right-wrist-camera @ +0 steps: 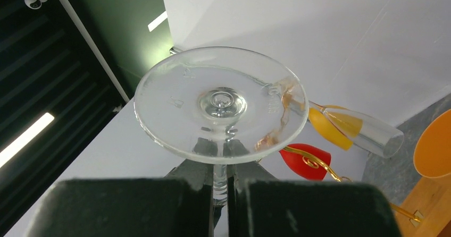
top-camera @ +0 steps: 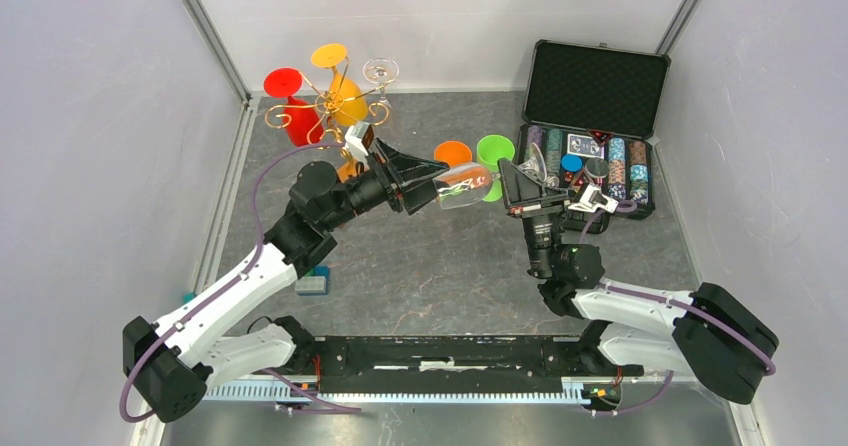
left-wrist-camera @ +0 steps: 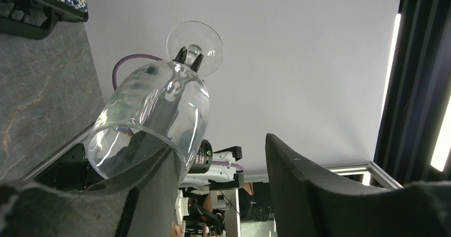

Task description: Take the wine glass off the wine glass rack

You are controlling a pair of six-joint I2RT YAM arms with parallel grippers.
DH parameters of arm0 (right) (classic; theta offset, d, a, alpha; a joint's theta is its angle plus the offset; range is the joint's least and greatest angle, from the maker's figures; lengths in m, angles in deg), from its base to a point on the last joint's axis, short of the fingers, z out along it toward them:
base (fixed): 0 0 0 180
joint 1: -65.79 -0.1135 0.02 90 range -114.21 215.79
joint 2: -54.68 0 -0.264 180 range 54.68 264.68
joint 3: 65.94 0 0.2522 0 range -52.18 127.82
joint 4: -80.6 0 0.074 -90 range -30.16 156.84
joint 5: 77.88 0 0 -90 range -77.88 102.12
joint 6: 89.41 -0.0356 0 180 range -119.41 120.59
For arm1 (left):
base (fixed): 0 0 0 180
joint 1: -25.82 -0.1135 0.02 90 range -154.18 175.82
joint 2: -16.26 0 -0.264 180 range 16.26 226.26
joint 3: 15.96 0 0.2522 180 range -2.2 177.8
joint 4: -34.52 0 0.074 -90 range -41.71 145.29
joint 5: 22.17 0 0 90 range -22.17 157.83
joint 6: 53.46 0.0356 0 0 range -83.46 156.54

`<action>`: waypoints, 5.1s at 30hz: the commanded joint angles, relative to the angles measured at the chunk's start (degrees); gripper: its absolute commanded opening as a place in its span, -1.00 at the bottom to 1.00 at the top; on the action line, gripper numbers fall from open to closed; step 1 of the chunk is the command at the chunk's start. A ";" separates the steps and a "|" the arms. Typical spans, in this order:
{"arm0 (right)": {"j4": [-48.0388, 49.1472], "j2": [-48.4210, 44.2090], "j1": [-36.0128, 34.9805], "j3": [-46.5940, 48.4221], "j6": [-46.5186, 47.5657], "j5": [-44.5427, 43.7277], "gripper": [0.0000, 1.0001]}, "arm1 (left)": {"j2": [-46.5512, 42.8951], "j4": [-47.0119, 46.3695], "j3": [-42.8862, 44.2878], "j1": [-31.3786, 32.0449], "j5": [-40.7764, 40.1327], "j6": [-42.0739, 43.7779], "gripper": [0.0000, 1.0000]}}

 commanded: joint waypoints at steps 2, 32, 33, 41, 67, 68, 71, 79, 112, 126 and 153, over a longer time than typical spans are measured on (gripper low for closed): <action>9.27 0.77 -1.57 -1.00 3.51 6.12 -0.99 | -1.92 -3.74 4.32 0.44 -1.04 2.42 -0.11; 8.11 0.43 -1.55 -0.11 -2.85 10.13 -0.86 | 0.43 0.09 11.03 0.36 1.72 9.39 -0.96; 8.19 0.40 -1.58 -0.19 -2.94 10.24 -0.81 | 0.45 0.38 11.25 0.39 1.63 9.82 -0.95; 8.63 -0.10 -1.56 -0.73 -1.98 10.34 -0.25 | 0.52 3.67 12.84 0.35 -0.27 15.40 -0.95; -47.87 -34.81 -1.54 -3.95 17.31 6.58 0.42 | 0.39 55.06 26.37 0.44 -12.74 55.73 -0.95; -50.32 -36.32 -1.56 -3.70 18.81 5.06 0.42 | 1.30 56.05 26.74 0.45 -13.10 56.53 -0.95; -55.83 -40.56 -1.55 -3.06 22.54 0.62 0.42 | 5.14 59.45 28.75 1.17 -15.31 58.38 -0.95; -64.93 -46.43 -1.55 -1.91 28.33 -7.75 0.43 | 20.46 69.27 40.32 7.09 -27.11 61.58 -0.95; -73.30 -51.20 -1.54 0.32 29.63 -11.39 0.43 | 50.27 74.75 61.80 11.82 -26.17 64.80 -0.39; -73.44 -50.89 -1.57 0.31 29.16 -11.05 0.43 | 40.48 72.45 68.49 11.69 -25.52 68.38 0.66; -74.23 -47.70 -1.58 1.28 28.94 -11.16 0.43 | 17.81 55.06 48.07 -50.68 -7.93 56.28 1.00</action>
